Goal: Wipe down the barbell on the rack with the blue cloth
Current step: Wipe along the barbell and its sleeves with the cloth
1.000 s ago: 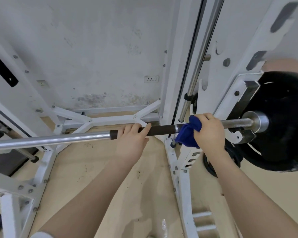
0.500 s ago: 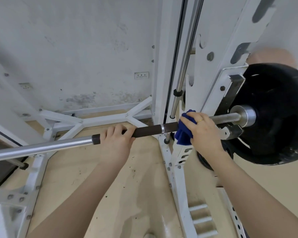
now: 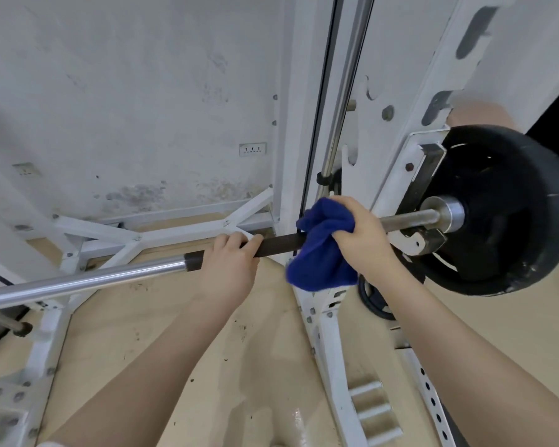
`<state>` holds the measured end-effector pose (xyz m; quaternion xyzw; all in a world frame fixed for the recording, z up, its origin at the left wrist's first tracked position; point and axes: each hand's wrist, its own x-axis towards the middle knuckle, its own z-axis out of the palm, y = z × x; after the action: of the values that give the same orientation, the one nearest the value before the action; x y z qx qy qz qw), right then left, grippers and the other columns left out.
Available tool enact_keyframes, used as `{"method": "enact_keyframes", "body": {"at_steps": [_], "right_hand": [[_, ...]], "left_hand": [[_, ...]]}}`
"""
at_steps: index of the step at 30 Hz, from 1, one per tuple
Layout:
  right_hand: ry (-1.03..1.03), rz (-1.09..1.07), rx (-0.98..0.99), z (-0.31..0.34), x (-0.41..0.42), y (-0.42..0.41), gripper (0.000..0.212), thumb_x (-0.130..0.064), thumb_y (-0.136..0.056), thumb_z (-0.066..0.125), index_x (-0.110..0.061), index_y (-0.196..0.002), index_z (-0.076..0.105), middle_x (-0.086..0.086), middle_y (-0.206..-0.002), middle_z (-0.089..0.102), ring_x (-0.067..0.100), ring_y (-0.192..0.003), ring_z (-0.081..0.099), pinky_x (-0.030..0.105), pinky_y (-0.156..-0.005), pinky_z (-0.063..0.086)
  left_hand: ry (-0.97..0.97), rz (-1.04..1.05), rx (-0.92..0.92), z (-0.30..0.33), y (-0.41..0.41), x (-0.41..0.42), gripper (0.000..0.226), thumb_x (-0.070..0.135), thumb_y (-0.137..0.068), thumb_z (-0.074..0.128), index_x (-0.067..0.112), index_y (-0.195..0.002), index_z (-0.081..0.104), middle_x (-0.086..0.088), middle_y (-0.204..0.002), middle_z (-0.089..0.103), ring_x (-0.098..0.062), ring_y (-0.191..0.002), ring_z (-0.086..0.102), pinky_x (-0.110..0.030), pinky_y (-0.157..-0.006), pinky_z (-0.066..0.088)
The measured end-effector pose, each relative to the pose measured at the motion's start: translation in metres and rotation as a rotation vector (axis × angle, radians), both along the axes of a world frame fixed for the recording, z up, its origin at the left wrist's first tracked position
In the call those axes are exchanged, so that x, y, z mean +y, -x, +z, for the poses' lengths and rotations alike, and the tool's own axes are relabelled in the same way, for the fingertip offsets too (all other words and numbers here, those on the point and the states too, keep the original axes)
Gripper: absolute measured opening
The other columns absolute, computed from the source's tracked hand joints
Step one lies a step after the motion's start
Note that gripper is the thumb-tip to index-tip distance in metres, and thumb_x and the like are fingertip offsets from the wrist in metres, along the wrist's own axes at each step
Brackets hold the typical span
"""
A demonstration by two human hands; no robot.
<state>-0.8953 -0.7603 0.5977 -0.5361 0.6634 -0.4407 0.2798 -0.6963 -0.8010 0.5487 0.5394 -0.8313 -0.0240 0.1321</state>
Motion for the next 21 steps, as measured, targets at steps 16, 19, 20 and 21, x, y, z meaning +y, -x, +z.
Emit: {"method": "enact_keyframes", "body": {"at_steps": [16, 19, 20, 21], "right_hand": [[-0.519, -0.205, -1.320, -0.080, -0.007, -0.172, 0.022, 0.000, -0.093, 0.039, -0.001, -0.111, 0.052, 0.014, -0.087, 0.060, 0.030, -0.105, 0.059, 0.040, -0.098, 0.044], [-0.460, -0.121, -1.357, -0.073, -0.018, -0.195, 0.026, 0.007, -0.091, 0.033, 0.001, -0.098, 0.057, 0.015, -0.078, 0.070, 0.025, -0.075, 0.069, 0.039, -0.079, 0.052], [-0.444, -0.127, -1.373, -0.071, -0.020, -0.198, 0.028, 0.008, -0.090, 0.033, 0.000, -0.099, 0.058, 0.015, -0.077, 0.071, 0.025, -0.070, 0.069, 0.037, -0.071, 0.054], [-0.425, -0.143, -1.385, -0.071, -0.021, -0.197, 0.029, 0.007, -0.089, 0.033, 0.000, -0.104, 0.058, 0.015, -0.080, 0.071, 0.026, -0.071, 0.069, 0.035, -0.067, 0.055]], "left_hand": [[-0.121, 0.018, 0.038, 0.018, -0.111, -0.004, 0.030, 0.021, -0.093, 0.047, 0.020, -0.123, 0.054, 0.000, -0.124, 0.057, -0.026, -0.116, 0.047, -0.034, -0.093, 0.033], [-0.123, -0.011, -0.013, 0.014, -0.111, -0.007, 0.034, 0.017, -0.092, 0.044, 0.020, -0.126, 0.048, 0.000, -0.125, 0.054, -0.024, -0.118, 0.044, -0.032, -0.093, 0.032], [-0.125, -0.022, -0.004, 0.013, -0.112, -0.009, 0.034, 0.015, -0.092, 0.045, 0.020, -0.125, 0.048, 0.000, -0.124, 0.054, -0.025, -0.117, 0.044, -0.032, -0.092, 0.032], [-0.130, -0.029, 0.002, 0.012, -0.113, -0.010, 0.035, 0.014, -0.091, 0.046, 0.020, -0.125, 0.049, 0.000, -0.124, 0.054, -0.025, -0.116, 0.044, -0.032, -0.091, 0.033]]}}
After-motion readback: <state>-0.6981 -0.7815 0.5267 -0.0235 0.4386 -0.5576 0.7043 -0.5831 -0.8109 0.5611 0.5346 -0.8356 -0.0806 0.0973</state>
